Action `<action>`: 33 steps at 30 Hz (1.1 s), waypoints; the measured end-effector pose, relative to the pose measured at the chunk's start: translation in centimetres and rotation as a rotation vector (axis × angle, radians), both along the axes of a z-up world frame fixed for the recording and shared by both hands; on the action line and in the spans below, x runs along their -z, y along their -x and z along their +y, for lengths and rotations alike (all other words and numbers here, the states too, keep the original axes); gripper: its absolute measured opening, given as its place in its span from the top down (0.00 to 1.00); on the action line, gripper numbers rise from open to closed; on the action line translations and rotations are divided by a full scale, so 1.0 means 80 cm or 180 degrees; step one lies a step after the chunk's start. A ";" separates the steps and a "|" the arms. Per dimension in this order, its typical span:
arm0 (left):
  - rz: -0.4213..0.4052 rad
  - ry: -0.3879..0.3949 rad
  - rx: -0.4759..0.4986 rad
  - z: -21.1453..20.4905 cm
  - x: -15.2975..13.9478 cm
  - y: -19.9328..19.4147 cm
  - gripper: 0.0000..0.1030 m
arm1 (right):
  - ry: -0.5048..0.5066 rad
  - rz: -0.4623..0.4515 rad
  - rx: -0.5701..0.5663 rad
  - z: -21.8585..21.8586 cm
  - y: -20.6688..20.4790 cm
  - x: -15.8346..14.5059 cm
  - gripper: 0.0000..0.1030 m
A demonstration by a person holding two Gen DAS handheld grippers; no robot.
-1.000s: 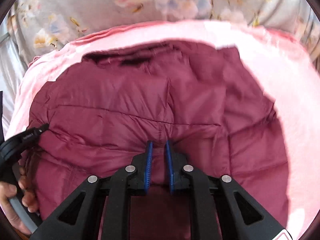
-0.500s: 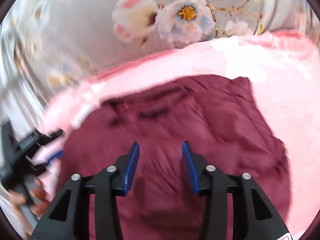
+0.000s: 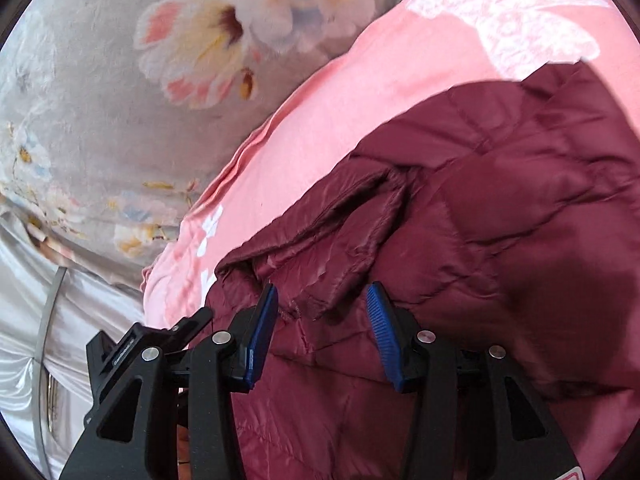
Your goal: Fold large clothes
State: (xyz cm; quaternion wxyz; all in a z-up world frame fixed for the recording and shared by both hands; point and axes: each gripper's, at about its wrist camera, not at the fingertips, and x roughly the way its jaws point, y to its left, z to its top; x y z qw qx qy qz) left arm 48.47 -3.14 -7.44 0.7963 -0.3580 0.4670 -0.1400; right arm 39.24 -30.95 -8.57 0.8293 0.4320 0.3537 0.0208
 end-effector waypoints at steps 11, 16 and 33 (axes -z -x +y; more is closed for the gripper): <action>-0.0588 -0.0193 0.0170 0.007 -0.043 0.039 0.94 | 0.0874 -0.0421 -0.0324 0.020 0.044 -0.058 0.97; -0.0540 -0.0592 0.0213 0.009 -0.020 0.060 0.94 | 0.1007 -0.0005 -0.0361 0.020 0.040 -0.007 0.97; -0.0689 -0.1048 0.0299 -0.003 -0.002 0.073 0.90 | 0.1001 -0.0023 -0.0243 0.011 0.063 0.009 0.86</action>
